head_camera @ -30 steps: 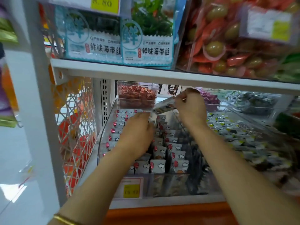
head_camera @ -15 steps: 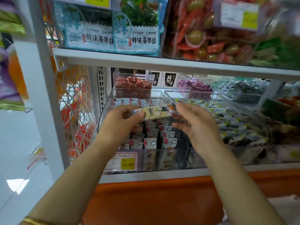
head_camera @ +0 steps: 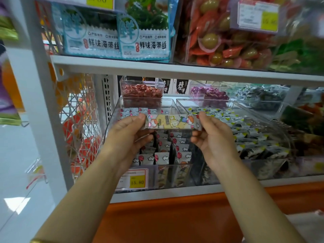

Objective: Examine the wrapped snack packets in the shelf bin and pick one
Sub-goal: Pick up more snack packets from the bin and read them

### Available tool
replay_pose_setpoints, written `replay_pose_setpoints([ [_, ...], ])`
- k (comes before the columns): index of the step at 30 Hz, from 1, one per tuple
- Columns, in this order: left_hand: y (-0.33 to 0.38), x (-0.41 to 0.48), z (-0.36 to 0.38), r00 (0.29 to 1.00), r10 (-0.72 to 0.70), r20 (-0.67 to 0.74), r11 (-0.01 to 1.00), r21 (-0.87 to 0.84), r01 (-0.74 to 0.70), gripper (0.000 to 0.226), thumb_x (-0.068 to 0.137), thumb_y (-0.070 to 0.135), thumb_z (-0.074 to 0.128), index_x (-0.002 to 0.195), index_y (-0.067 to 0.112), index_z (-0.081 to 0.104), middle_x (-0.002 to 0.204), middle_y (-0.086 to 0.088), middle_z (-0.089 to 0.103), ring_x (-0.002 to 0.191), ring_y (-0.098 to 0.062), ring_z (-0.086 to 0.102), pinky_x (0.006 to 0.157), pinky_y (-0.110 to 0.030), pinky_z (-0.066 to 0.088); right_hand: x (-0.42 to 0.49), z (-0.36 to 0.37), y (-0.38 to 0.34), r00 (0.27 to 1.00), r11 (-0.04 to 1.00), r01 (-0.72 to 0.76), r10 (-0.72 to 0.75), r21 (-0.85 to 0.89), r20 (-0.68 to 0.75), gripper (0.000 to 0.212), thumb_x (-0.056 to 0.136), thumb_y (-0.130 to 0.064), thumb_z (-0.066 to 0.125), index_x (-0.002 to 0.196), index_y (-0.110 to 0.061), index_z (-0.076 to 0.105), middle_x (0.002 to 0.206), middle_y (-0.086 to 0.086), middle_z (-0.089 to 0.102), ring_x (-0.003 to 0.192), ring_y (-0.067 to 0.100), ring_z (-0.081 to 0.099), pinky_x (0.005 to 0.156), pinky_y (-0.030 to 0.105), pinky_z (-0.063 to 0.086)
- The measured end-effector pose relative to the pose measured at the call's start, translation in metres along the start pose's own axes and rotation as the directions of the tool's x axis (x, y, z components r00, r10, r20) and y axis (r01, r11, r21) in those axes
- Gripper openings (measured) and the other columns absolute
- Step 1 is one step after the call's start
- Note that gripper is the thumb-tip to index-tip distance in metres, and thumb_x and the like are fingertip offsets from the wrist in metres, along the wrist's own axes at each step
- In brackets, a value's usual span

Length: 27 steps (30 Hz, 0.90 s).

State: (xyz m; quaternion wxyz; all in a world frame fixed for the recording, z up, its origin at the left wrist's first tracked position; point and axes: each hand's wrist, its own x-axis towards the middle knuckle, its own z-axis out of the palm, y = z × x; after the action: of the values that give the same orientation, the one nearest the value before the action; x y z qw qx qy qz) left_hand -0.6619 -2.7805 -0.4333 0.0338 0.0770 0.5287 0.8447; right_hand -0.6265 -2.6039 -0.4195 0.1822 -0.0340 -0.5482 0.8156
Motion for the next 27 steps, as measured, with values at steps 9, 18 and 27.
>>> replay_pose_setpoints([
  [9,0.009,-0.009,0.007,0.996,-0.012,0.086,1.0,-0.016,0.013,0.021,0.074,0.023,0.064,0.053,0.019,0.062,0.056,0.005,0.057,0.052,-0.007,0.054,0.049,-0.017,0.05,0.002,-0.002,-0.001,0.999,0.994,-0.028,0.031,0.108,-0.028,0.038,0.091,-0.021,0.056,0.057,-0.015,0.071,0.053,-0.006,0.062,0.04,0.004,0.048,0.036,0.017,0.042],
  [18,0.012,-0.008,0.002,0.999,-0.004,-0.032,1.0,-0.029,0.003,0.021,0.09,0.006,0.053,0.07,0.006,0.061,0.062,-0.005,0.057,0.05,-0.007,0.06,0.048,-0.013,0.05,0.002,-0.006,-0.002,0.982,0.988,0.003,-0.032,0.152,0.188,0.012,0.089,0.006,0.048,0.09,0.003,0.059,0.068,0.0,0.072,0.056,0.008,0.063,0.056,0.02,0.055],
  [27,0.012,-0.009,0.006,1.0,-0.011,0.005,0.997,-0.073,0.011,0.013,0.088,-0.01,0.048,0.088,-0.002,0.058,0.07,-0.008,0.06,0.058,-0.011,0.067,0.055,-0.017,0.054,0.007,-0.013,0.001,0.99,0.995,0.075,-0.083,0.073,0.113,0.022,0.088,0.014,0.047,0.096,-0.002,0.059,0.082,0.009,0.061,0.062,0.013,0.066,0.061,0.025,0.056],
])
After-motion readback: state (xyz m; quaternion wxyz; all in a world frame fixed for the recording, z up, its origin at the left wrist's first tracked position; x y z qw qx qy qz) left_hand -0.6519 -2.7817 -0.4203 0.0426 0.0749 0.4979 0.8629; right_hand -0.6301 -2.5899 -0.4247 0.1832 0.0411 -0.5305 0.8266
